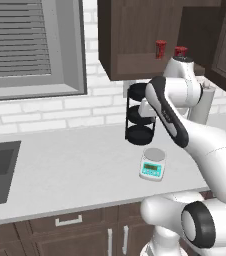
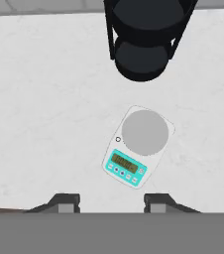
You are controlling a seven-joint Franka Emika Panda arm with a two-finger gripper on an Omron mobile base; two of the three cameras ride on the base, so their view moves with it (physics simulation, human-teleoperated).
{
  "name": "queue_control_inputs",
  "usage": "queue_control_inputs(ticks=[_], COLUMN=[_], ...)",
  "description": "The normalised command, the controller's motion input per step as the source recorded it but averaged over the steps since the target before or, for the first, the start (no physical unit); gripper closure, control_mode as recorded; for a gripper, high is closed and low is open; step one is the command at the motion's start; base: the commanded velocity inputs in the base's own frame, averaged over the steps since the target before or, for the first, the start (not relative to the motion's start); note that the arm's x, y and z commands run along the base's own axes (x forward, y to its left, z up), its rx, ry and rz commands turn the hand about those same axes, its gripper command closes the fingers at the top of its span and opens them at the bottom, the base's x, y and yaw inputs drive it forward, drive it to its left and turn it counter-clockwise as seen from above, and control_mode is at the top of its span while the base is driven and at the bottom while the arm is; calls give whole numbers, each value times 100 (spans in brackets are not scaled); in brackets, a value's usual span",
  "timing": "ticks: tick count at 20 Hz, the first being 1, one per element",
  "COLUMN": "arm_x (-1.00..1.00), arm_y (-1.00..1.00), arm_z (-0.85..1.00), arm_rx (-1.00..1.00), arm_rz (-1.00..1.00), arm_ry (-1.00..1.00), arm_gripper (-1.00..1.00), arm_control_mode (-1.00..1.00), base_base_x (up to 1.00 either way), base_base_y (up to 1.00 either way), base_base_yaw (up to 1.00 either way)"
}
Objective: Pick the yogurt and place it on the digital scale for weighing, and close the cabinet.
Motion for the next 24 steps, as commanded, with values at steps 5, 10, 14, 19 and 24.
queue_control_inputs(ticks=[5, 10, 14, 19, 24], arm_x=[-53, -50, -31, -7, 0], arm_y=[0, 0, 0, 0, 0], arm_z=[0, 28, 47, 54, 50], arm_rx=[0, 0, 0, 0, -4], arm_rz=[0, -2, 0, -3, -8], arm_ry=[-1, -15, -23, -29, -46], arm_gripper=[-100, -100, -100, -100, -100], arm_control_mode=[-100, -100, -100, -100, -100], base_base_x=[0, 0, 0, 0, 0], base_base_y=[0, 0, 0, 0, 0], base_base_yaw=[0, 0, 0, 0, 0])
